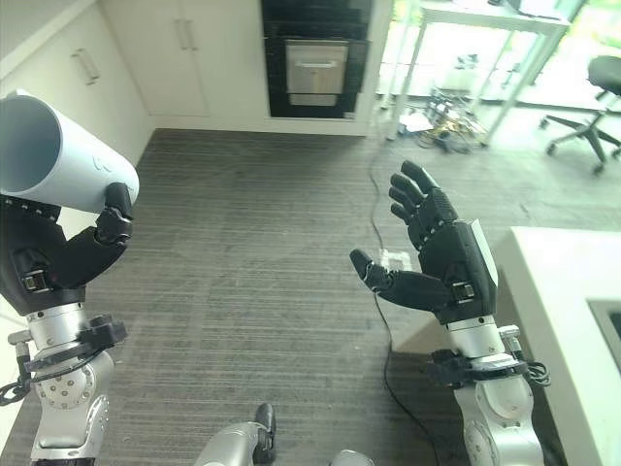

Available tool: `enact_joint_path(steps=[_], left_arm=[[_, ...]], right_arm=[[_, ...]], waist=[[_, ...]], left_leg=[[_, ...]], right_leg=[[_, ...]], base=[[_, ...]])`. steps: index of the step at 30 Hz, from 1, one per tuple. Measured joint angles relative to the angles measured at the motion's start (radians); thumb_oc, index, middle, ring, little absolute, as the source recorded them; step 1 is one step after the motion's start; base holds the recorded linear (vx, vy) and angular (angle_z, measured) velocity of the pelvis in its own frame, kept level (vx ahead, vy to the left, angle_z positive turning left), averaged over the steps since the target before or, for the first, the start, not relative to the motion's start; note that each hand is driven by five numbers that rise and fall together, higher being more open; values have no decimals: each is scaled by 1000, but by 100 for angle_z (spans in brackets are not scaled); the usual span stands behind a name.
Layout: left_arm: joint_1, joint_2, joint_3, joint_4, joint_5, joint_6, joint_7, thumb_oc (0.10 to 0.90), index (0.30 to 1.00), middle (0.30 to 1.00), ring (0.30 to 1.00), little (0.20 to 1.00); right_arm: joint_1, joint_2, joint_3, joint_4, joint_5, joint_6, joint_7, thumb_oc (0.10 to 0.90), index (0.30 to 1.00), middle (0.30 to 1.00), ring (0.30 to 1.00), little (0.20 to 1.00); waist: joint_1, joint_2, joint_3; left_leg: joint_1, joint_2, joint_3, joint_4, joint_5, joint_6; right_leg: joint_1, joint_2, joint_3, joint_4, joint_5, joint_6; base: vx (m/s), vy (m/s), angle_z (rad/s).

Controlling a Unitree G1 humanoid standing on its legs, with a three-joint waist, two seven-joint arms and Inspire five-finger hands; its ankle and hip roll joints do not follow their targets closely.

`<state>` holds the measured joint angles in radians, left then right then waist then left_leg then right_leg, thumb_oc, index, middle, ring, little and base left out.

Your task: Place the dishes in the dishwasher.

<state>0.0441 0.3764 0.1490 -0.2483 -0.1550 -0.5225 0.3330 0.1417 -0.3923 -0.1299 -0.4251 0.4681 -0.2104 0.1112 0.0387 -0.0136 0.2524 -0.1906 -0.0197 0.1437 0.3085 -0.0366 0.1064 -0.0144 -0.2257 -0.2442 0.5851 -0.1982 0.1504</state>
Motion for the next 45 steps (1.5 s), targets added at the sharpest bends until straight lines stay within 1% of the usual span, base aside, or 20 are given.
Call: enact_joint_path(steps=[2,3,6,8,9,10,11,12,18,20,22,25,26,27,29,33,38,39,43,45], left_arm=[[21,1,13,-6,3,0,7,400,300,300,300,300],[33,2,15,-5,2,4,13,400,300,300,300,300],[14,27,10,5,5,21,4,400,300,300,300,300],[-12,25,8,48,12,24,4,400,300,300,300,300],[-12,21,11,67,15,33,2,400,300,300,300,300],[-21,10,18,93,21,24,4,400,300,300,300,300],[-25,3,17,109,21,39,6,400,300,300,300,300],[-1,-2,6,116,22,57,3,400,300,300,300,300],[68,-1,-18,51,40,65,8,400,300,300,300,300],[49,-1,-24,30,26,68,0,400,300,300,300,300],[49,0,-38,-5,0,79,-20,400,300,300,300,300],[73,1,-39,-48,-31,85,-33,400,300,300,300,300],[84,-1,-31,-59,-39,86,-38,400,300,300,300,300],[87,-8,-32,-58,-37,84,-40,400,300,300,300,300],[96,-17,-35,-57,-32,77,-41,400,300,300,300,300],[134,-6,-39,-54,-27,60,-42,400,300,300,300,300],[172,-4,-60,-5,-17,33,-36,400,300,300,300,300],[171,-5,-59,-2,-17,30,-33,400,300,300,300,300],[131,-5,-54,3,54,20,-4,400,300,300,300,300],[48,1,-56,-1,67,18,-22,400,300,300,300,300]], right_arm=[[-6,15,22,7,-32,-1,-3,800,900,900,900,900],[-3,7,47,12,-35,-1,-1,800,900,900,900,900],[22,-20,64,21,-34,-5,5,800,900,900,900,900],[35,-41,37,30,-32,-5,14,800,900,900,900,900],[51,-47,22,32,-30,-7,18,800,900,900,900,900],[51,-43,21,33,-21,-11,20,800,900,900,900,900],[54,-43,18,32,-18,-19,19,800,900,900,900,900],[57,-27,35,39,-19,-10,19,800,900,900,900,900],[34,-29,64,40,-26,-10,22,800,900,900,900,900],[-8,-27,70,41,-35,-9,19,800,900,900,900,900],[-19,-29,65,38,-35,-7,19,800,900,900,900,900],[7,-59,32,39,-34,8,25,800,900,900,900,900],[45,-81,2,40,-33,12,36,800,900,900,900,900],[60,-79,-12,41,-32,13,44,800,900,900,900,900],[60,-75,-19,51,-32,19,44,800,900,900,900,900],[29,-76,-3,87,-31,21,53,800,900,900,900,900],[99,-90,0,89,-23,23,69,800,900,900,900,900],[95,-103,-1,86,-14,23,69,800,900,900,900,900],[96,-114,-13,51,-5,22,79,800,900,900,900,900],[95,-97,-25,-4,15,11,57,800,900,900,900,900]], waist=[[-4,0,-1],[-4,2,-10],[-24,-9,-21],[-55,-8,-18],[-81,-14,-17],[-86,-29,-4],[-113,-18,11],[-121,-22,16],[-89,-30,15],[-94,-26,12],[-106,-12,1],[-117,-1,-16],[-112,-8,-24],[-104,-14,-25],[-92,-25,-24],[-96,-4,-22],[-90,60,8],[-83,54,8],[-77,36,2],[-64,43,-15]], left_leg=[[36,0,22,7,-50,13],[57,7,44,-18,-57,0],[86,4,48,-87,-46,-18],[87,-36,44,-88,-60,-21],[92,-70,48,-79,-101,-83],[80,-65,100,14,-156,-84],[83,-69,63,87,-206,-24],[114,-87,72,99,-222,-15],[248,-87,61,38,-261,-11],[289,-77,42,-4,-259,-17],[332,-41,17,-36,-262,-65],[381,-19,17,-67,-219,-161],[366,-20,24,29,-171,-238],[293,-12,34,184,-129,-248],[91,53,79,391,-138,-204],[7,99,119,-62,-98,-170],[-203,210,-22,-42,-25,-191],[-214,207,-4,-51,-24,-190],[-49,159,80,7,-43,-149],[-34,118,99,-9,32,-106]], right_leg=[[-122,-42,38,243,84,3],[-159,-30,28,233,48,-3],[-165,92,-18,-173,-2,-19],[-232,125,-13,-259,32,-49],[-303,94,4,-235,74,-50],[-361,61,46,-200,94,-22],[-405,19,79,-196,127,31],[-438,-12,87,-214,149,23],[-328,49,32,-213,177,-40],[-299,72,25,-220,222,-100],[-273,97,-13,-174,188,-203],[-249,112,-17,-135,106,-217],[-209,112,-3,-135,58,-244],[-184,112,11,-152,51,-254],[-144,115,13,-201,58,-258],[-64,161,-10,-241,36,-225],[-10,263,-6,-233,-36,-223],[-1,253,9,-226,-35,-246],[71,203,60,-236,-87,-169],[74,156,55,-214,-106,-127]], base=[[149,8,-13],[228,-116,-48],[231,-140,-30],[363,-189,13],[478,-230,18],[417,-200,41],[382,-199,26],[362,-222,35],[368,-267,4],[381,-260,9],[388,-267,20],[231,-227,0],[253,-239,-13],[168,-135,-15],[166,43,-24],[195,142,-39],[333,224,-33],[439,421,-39],[368,330,-24],[227,176,24]])
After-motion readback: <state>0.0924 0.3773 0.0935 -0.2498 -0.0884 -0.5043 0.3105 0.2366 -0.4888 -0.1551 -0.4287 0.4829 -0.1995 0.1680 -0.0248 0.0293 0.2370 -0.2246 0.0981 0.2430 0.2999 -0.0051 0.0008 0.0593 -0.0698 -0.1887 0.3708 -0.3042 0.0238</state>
